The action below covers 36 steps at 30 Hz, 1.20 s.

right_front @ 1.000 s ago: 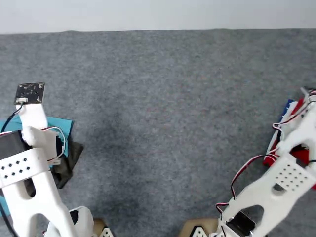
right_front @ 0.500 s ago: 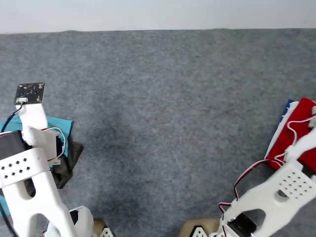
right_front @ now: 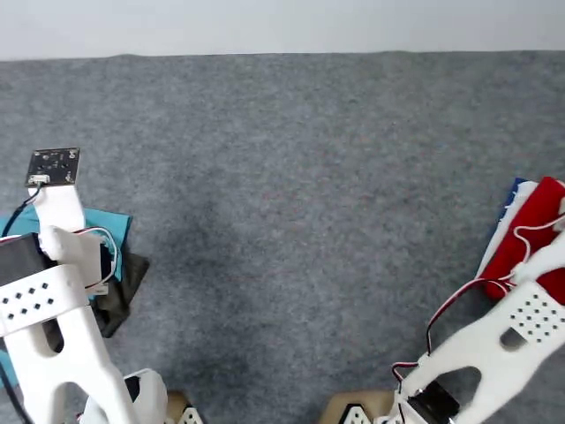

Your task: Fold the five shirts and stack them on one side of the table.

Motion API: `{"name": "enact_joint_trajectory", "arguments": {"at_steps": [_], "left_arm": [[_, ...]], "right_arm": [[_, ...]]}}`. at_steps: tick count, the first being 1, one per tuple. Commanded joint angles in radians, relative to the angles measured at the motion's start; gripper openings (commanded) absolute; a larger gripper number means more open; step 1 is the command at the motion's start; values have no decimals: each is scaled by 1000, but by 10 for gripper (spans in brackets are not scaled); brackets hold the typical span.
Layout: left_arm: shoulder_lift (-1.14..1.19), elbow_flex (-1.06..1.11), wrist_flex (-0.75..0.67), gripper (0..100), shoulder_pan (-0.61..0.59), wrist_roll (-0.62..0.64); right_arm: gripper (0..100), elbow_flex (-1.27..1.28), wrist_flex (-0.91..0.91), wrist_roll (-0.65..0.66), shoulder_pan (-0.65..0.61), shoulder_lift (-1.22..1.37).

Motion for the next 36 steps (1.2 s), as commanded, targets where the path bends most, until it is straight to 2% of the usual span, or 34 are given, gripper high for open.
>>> {"name": "enact_joint_trajectory", "arguments": {"at_steps": [1,4,8,15,21,29,36], "left_arm": [[-25,-30,12,6,0,-2],[-25,-30,12,6,-2,-2],[-25,-30,8,6,-2,-2],[-25,-30,8,6,0,-2],[-25,-30,6,6,2,-3],[-25,-30,9,6,2,-3],[-25,-30,9,6,3,-3]], "right_arm": [[10,-204,176,-8,18,-85],[10,-308,302,-6,45,-94],[10,-279,305,-3,140,-104],[10,84,302,130,254,-101],[10,155,239,152,298,-47],[10,-52,303,149,214,-162],[10,-51,285,114,-18,-208]]}}
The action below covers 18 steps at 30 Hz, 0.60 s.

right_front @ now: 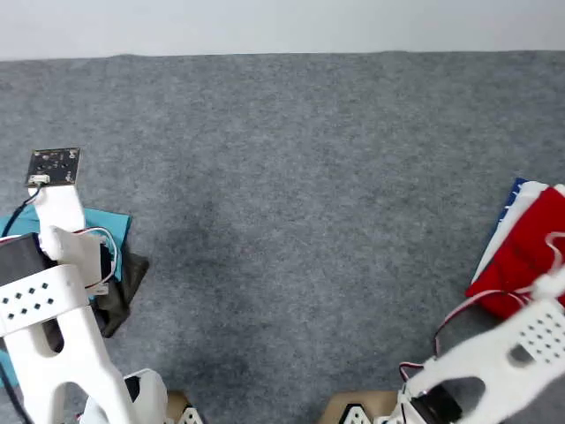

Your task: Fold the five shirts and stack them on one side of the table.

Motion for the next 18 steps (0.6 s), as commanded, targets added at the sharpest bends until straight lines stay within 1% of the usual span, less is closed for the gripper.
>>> {"name": "enact_joint_trajectory", "arguments": {"at_steps": [1,7,9,13,18], "left_arm": [[-25,-30,9,6,3,-3],[-25,-30,11,6,0,-3],[-25,-30,11,6,0,-3],[-25,-30,12,6,0,-3],[-25,-30,12,6,0,-3]], "right_arm": [[10,-49,5,-49,-128,-38],[10,-54,-228,-112,-249,163],[10,-66,-275,-121,-283,217],[10,-199,-203,-135,-311,222],[10,-528,1,-160,-315,222]]}}
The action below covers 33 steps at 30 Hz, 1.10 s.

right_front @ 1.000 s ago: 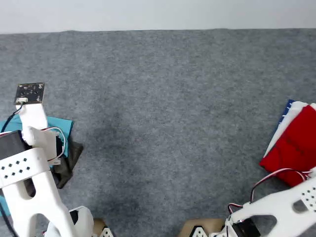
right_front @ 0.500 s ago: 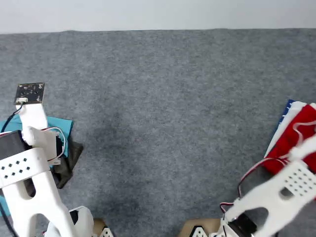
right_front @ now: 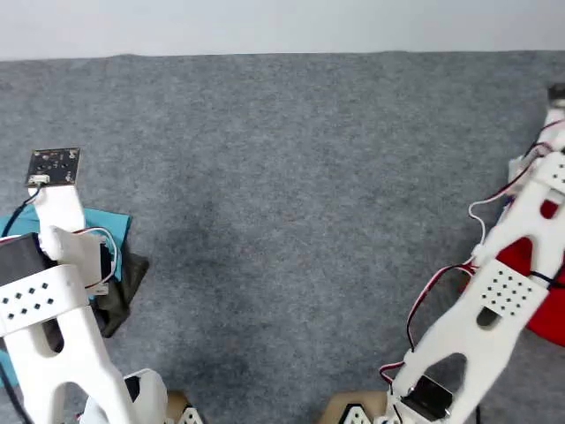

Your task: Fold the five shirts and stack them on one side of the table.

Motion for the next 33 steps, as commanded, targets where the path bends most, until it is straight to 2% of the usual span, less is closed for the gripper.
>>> {"name": "enact_joint_trajectory", "arguments": {"at_steps": [1,6,12,17,21,26,33], "left_arm": [[-25,-30,9,6,0,-3],[-26,-38,9,6,2,-3],[-17,-35,-3,15,0,-20],[-15,-33,-11,156,-35,-133],[-14,-13,-114,213,-114,-241],[26,96,-258,216,-149,-388],[255,124,-431,215,-150,-425]], "right_arm": [[10,-282,142,-14,-18,-16],[10,-227,147,-14,-15,-107],[10,78,148,-14,-21,-288],[10,479,145,-14,-44,-538],[10,798,145,-14,-71,-730],[10,1105,143,-14,-87,-906],[11,1292,142,-14,-81,-1050]]}}
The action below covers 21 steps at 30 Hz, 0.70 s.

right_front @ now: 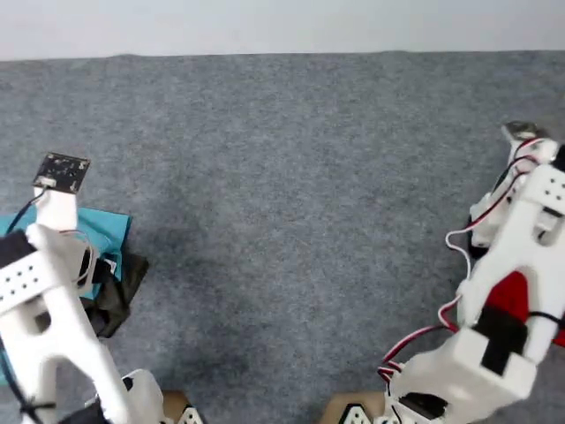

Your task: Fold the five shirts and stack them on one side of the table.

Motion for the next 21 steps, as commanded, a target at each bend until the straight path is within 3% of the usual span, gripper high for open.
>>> {"name": "enact_joint_trajectory", "arguments": {"at_steps": [1,10,15,21], "left_arm": [[92,-18,-100,215,-6,-11],[252,-76,-160,211,-26,-38],[319,-73,-232,113,-44,-44],[324,-96,-203,6,-40,-100]], "right_arm": [[11,38,39,-9,-10,-108],[11,120,41,-9,-10,-197],[11,193,41,-9,-10,-240],[11,212,41,-9,-10,-275]]}}
